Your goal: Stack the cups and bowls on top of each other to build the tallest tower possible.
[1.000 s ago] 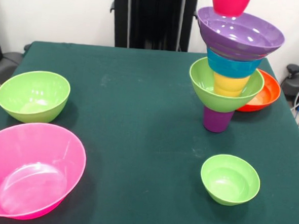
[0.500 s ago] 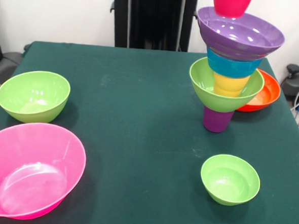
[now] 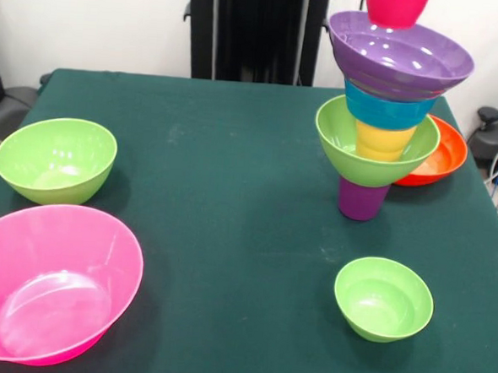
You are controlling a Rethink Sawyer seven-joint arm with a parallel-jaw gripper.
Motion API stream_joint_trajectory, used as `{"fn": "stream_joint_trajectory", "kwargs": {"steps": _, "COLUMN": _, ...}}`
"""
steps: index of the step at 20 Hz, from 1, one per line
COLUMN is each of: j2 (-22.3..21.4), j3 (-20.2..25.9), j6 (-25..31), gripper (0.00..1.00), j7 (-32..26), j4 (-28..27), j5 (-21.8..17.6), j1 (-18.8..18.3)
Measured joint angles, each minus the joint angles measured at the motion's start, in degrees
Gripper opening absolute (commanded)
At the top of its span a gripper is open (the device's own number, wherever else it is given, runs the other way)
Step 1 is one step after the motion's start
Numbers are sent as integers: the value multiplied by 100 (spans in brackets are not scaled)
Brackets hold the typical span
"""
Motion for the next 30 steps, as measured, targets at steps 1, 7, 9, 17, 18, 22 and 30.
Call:
{"fn": "stream_joint_trajectory", "kwargs": {"steps": 1, "j2": 0, "j3": -2, "j6": -13, "gripper": 0, "j7": 14, "j4": 9, "j5": 12, "j1": 11}}
{"fn": "stream_joint_trajectory", "kwargs": {"steps": 7, "j2": 54, "j3": -2, "j6": -195, "gripper": 0, "j7": 94, "j4": 73, "j5": 97, "j1": 72}}
{"fn": "stream_joint_trajectory", "kwargs": {"steps": 9, "j2": 112, "j3": -2, "j6": -297, "gripper": 0, "j7": 105, "j4": 99, "j5": 114, "j1": 86}}
{"fn": "stream_joint_trajectory", "kwargs": {"steps": 17, "j2": 280, "j3": -18, "j6": -581, "gripper": 0, "j7": 106, "j4": 180, "j5": 114, "j1": 87}}
{"fn": "stream_joint_trajectory", "kwargs": {"steps": 18, "j2": 303, "j3": -21, "j6": -613, "gripper": 0, "j7": 106, "j4": 195, "j5": 115, "j1": 87}}
{"fn": "stream_joint_trajectory", "kwargs": {"steps": 22, "j2": 359, "j3": -43, "j6": -635, "gripper": 0, "j7": 106, "j4": 232, "j5": 115, "j1": 88}}
{"fn": "stream_joint_trajectory", "kwargs": {"steps": 30, "j2": 388, "j3": -89, "j6": -635, "gripper": 0, "j7": 106, "j4": 254, "j5": 116, "j1": 98}}
